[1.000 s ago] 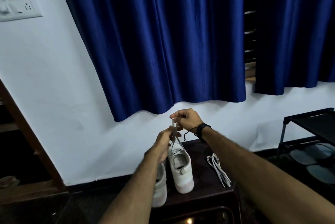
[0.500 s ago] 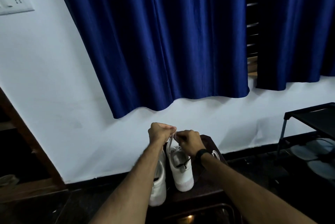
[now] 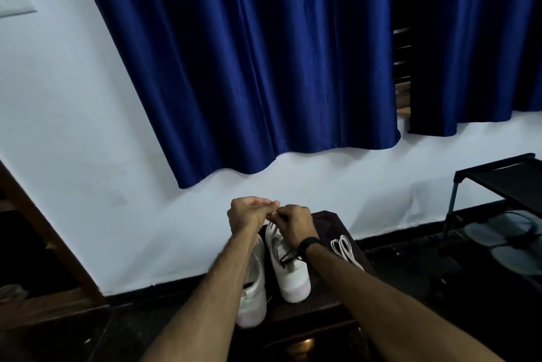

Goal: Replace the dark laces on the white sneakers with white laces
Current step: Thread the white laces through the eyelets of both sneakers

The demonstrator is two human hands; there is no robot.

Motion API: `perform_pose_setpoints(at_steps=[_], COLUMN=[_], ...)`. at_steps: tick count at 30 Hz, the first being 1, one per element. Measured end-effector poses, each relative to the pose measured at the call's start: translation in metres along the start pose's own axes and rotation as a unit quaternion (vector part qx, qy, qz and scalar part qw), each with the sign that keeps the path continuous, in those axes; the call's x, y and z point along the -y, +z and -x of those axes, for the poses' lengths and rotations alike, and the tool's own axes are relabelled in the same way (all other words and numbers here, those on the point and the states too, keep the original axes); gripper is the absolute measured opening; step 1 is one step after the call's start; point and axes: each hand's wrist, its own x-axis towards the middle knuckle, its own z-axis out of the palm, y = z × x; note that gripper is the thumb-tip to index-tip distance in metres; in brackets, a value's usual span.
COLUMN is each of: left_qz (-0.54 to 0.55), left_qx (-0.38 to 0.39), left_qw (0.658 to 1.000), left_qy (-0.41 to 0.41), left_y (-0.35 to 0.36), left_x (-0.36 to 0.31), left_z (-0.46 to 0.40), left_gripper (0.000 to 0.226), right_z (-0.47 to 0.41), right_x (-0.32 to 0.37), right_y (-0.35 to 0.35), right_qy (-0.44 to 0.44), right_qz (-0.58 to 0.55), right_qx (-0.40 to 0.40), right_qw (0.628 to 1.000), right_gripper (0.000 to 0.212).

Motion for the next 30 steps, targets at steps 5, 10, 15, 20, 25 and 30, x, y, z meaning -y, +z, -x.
perform_pose_setpoints(at_steps=[5, 10, 15, 20, 25, 30], left_qz=[-0.077, -0.322, -0.396, -0.424, -0.412, -0.362], left_qx=[0.039, 0.212, 0.205, 0.118, 0.061, 0.106], left_qw=[0.996, 0.921, 0.885, 0.88, 0.886, 0.905], left_qy=[-0.002, 0.063, 0.138, 0.18, 0.203, 0.196], left_y=[-0.006, -0.001, 0.016, 0.035, 0.035, 0.028], left_x=[0.021, 0.042, 0.06, 0.068, 0.071, 0.067], left_z=[-0.007, 0.01, 0.018, 0.036, 0.035, 0.027], left_gripper=[0.011, 0.034, 0.052, 0.043, 0.037, 0.029], right_z=[-0.013, -0.016, -0.023, -0.016, -0.015, -0.013], right_x=[-0.014, -0.015, -0.007, -0.014, -0.016, -0.021], right_y=[-0.016, -0.034, -0.039, -0.037, -0.037, -0.05], right_qy=[0.025, 0.082, 0.096, 0.099, 0.112, 0.085], right_qz=[0.005, 0.003, -0.088, -0.145, -0.174, 0.111], right_qx=[0.049, 0.064, 0.025, 0.048, 0.015, 0.184], right_qw=[0.998, 0.995, 0.991, 0.983, 0.978, 0.973], right_gripper=[0.033, 0.038, 0.042, 0.037, 0.039, 0.042])
